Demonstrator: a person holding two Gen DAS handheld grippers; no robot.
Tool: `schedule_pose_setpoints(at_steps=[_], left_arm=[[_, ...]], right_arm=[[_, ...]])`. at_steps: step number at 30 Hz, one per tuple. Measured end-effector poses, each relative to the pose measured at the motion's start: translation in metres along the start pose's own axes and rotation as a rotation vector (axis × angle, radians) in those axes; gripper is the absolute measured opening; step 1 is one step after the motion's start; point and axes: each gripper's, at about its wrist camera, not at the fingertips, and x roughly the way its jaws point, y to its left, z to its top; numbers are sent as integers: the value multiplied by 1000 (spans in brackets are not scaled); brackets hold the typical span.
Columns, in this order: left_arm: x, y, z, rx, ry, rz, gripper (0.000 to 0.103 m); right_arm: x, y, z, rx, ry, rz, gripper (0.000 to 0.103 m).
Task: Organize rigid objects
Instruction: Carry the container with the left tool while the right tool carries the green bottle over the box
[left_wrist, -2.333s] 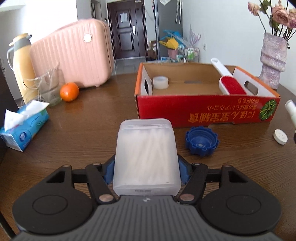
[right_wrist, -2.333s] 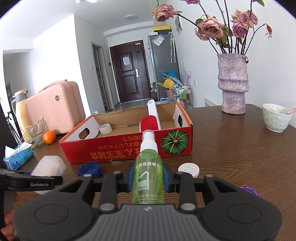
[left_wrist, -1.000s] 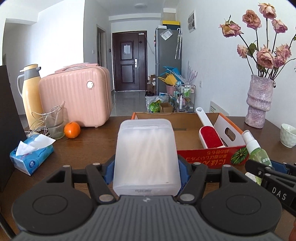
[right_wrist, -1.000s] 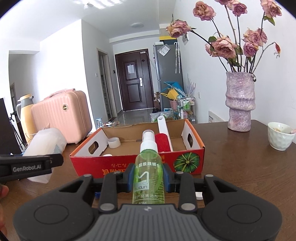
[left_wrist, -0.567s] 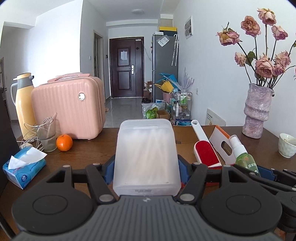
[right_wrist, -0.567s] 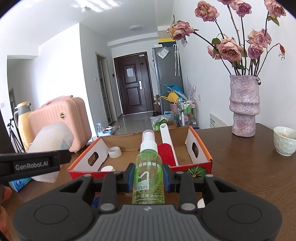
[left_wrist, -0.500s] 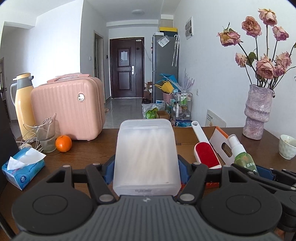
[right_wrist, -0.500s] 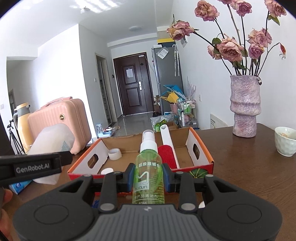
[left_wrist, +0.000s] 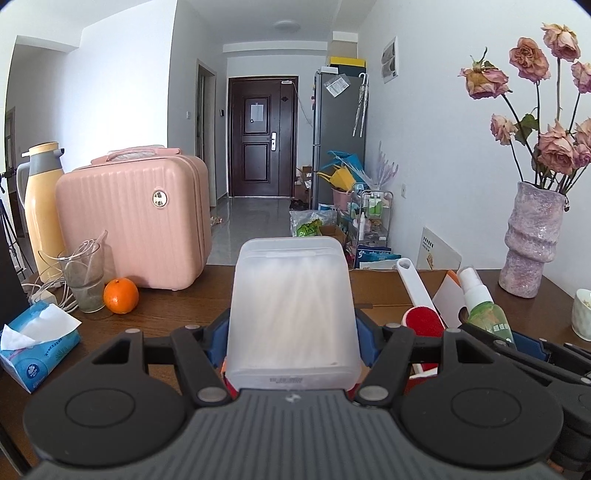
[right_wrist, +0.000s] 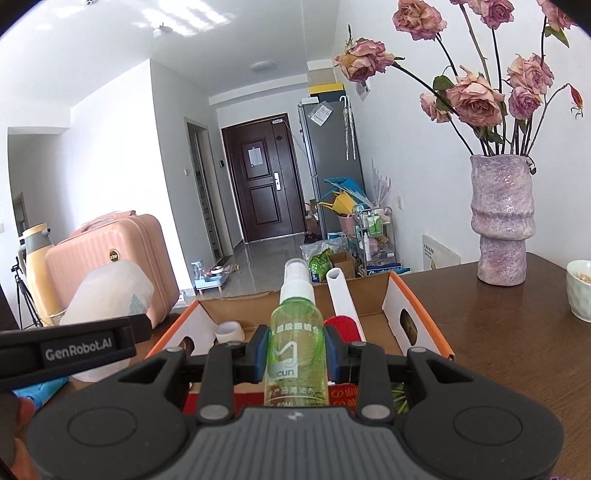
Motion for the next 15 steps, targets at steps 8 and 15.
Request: schedule_pose_setpoints(at_steps=[8, 15], left_arm=[[25, 3, 4, -10, 28, 2, 66], [43, 2, 7, -3, 40, 2, 66]], right_arm=[[21, 1, 4, 8, 4, 6, 30], [42, 0, 7, 15, 14, 4, 30]])
